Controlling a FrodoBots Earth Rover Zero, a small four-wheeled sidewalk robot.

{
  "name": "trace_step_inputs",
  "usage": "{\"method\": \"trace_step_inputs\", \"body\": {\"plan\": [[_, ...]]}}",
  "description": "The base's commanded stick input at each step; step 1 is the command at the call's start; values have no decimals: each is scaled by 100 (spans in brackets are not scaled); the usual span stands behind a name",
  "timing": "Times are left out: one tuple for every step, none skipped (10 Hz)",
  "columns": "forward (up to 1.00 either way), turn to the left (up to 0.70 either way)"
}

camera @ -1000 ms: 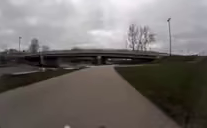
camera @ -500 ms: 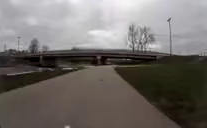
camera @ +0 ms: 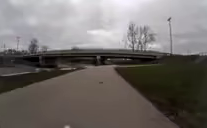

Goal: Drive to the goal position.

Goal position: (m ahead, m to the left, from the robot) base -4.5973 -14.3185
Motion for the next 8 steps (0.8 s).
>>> {"method": "trace_step_inputs", "body": {"plan": [[100,0],[100,0],[100,0],[100,0],[100,0],[100,0],[100,0],[100,0]]}}
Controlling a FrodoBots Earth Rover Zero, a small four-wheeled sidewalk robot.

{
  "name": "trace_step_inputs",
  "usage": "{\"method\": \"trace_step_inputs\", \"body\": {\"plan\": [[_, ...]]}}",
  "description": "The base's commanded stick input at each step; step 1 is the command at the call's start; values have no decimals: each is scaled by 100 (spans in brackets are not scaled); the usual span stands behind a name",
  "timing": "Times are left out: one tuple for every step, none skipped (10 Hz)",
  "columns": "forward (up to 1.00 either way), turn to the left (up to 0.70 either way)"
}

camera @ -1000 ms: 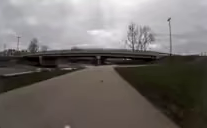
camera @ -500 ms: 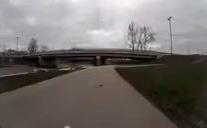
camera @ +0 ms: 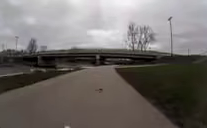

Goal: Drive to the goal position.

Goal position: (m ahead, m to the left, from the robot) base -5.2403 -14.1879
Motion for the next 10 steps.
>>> {"method": "trace_step_inputs", "body": {"plan": [[100,0],[100,0],[100,0],[100,0],[100,0],[100,0],[100,0],[100,0],[100,0],[100,0]]}}
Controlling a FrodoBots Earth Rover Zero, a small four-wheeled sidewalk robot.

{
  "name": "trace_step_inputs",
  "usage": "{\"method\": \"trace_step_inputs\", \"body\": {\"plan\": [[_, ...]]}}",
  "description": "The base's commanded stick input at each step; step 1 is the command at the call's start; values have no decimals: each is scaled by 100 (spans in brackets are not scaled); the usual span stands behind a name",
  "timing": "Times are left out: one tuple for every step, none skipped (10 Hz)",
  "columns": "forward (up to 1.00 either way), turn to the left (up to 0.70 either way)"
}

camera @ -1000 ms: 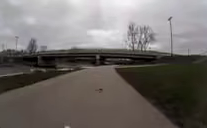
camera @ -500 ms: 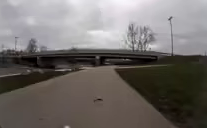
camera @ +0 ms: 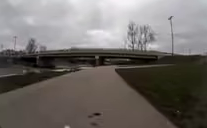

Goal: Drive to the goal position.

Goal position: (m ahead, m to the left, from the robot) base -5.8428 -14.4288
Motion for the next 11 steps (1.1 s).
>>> {"method": "trace_step_inputs", "body": {"plan": [[100,0],[100,0],[100,0],[100,0],[100,0],[100,0],[100,0],[100,0],[100,0],[100,0],[100,0]]}}
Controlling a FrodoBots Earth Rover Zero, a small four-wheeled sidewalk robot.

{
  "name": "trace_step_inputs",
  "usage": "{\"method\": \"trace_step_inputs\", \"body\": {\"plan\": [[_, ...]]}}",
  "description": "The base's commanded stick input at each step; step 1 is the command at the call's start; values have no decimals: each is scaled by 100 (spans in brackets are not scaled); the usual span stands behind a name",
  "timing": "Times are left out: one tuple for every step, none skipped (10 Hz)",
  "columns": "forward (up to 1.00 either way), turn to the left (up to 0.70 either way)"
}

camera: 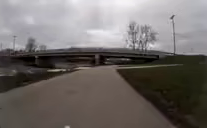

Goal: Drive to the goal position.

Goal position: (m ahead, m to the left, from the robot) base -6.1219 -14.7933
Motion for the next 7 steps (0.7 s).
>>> {"method": "trace_step_inputs", "body": {"plan": [[100,0],[100,0],[100,0],[100,0],[100,0],[100,0],[100,0]]}}
